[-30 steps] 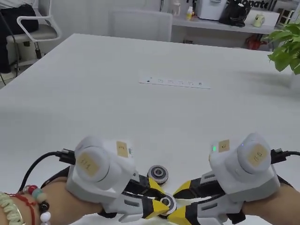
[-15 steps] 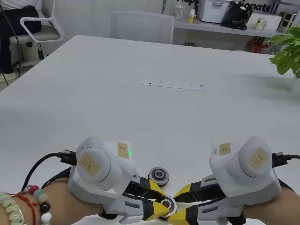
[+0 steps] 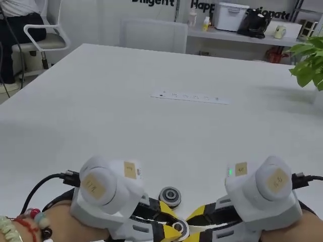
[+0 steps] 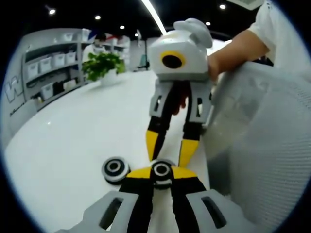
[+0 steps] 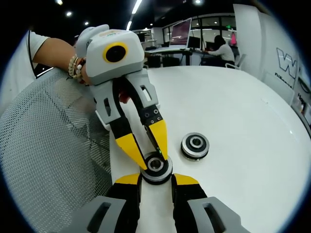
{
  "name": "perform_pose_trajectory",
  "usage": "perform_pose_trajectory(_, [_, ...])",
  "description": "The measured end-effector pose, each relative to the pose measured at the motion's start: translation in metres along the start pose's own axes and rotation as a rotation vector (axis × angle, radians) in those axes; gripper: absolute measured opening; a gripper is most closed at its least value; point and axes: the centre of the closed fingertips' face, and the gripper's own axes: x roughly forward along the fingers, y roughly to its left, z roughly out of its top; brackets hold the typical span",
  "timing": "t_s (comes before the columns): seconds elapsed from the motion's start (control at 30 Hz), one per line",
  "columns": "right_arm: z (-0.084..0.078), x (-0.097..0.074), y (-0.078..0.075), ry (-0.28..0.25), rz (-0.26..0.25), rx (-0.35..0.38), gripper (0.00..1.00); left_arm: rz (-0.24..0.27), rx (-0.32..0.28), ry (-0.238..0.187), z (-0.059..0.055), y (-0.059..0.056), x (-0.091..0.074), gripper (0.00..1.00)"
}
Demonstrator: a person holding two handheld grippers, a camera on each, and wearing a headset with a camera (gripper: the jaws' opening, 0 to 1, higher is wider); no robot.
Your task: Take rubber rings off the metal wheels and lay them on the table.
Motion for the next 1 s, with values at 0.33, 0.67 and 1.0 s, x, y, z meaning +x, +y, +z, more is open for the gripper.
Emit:
perform_pose_trajectory(0.33, [-0.0008, -0.001, 0.0003, 0.001, 0.0, 0.004, 0.21, 0.001, -0.002, -0.003, 0.0004, -0.0006, 0.0008, 0.14])
perform_pose_trajectory(0.67, [-0.0013, -0.0021, -0.0001, 0.008, -0.001, -0.013, 0.2, 0.003, -0.008, -0.004, 0.0004, -0.0006, 0.0009, 0.14])
perform_pose_trajectory(1.0, [-0.0043, -0.0048, -0.0004, 0.029, -0.001, -0.017, 0.14, 0.002, -0.007, -0.005, 0.0004, -0.0002, 0.0008, 0.14])
